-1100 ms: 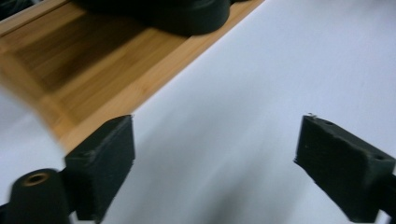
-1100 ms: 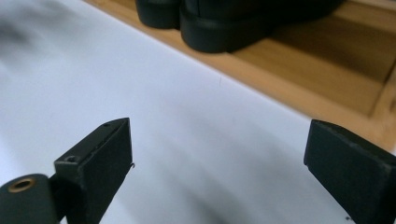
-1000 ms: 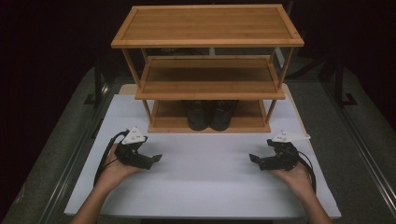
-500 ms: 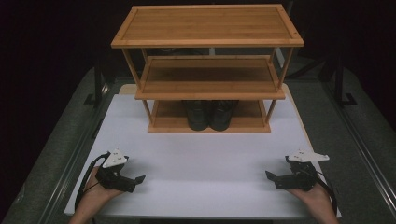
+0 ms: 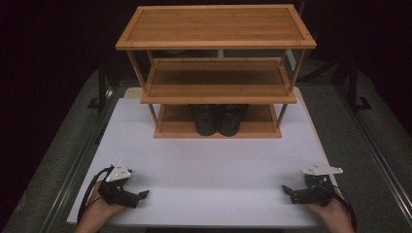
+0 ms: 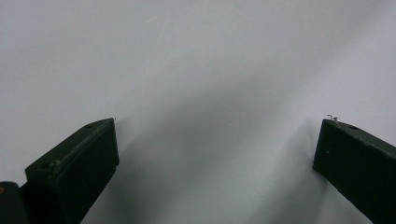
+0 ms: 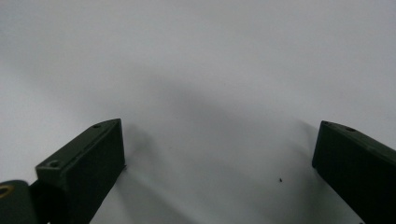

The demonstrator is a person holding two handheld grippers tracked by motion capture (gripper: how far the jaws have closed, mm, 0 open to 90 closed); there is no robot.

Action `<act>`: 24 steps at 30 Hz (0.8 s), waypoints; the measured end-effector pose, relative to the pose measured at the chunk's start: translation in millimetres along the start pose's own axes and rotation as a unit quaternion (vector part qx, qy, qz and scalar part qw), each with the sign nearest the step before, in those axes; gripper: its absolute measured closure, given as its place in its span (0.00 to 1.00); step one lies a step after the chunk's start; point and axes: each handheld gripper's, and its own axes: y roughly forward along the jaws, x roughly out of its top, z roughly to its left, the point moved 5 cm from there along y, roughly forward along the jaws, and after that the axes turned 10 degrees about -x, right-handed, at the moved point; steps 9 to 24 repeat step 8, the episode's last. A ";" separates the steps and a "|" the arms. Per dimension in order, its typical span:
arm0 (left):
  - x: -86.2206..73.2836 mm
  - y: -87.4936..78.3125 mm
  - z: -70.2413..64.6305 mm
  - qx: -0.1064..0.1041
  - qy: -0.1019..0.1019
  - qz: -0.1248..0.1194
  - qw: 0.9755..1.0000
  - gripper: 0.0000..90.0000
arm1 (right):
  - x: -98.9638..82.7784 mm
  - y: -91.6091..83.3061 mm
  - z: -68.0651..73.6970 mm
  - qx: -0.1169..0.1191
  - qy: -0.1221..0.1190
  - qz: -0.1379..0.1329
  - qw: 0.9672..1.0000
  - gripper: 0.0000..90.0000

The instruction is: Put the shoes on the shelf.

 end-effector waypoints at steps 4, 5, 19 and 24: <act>-0.1 -0.1 0.0 0.000 0.000 0.000 1.000 0.00 | -0.2 0.0 0.1 0.000 0.000 0.000 1.000 0.02; -0.1 -0.1 0.1 0.000 0.000 -0.001 1.000 0.00 | -0.2 0.0 0.0 0.000 0.000 0.000 1.000 0.02; 0.0 -0.2 0.2 0.000 0.000 0.000 1.000 0.00 | -0.3 -0.1 0.1 0.000 0.000 -0.001 1.000 0.02; 0.0 -0.2 0.2 0.000 0.000 0.000 1.000 0.00 | -0.3 -0.1 0.1 0.000 0.000 -0.001 1.000 0.02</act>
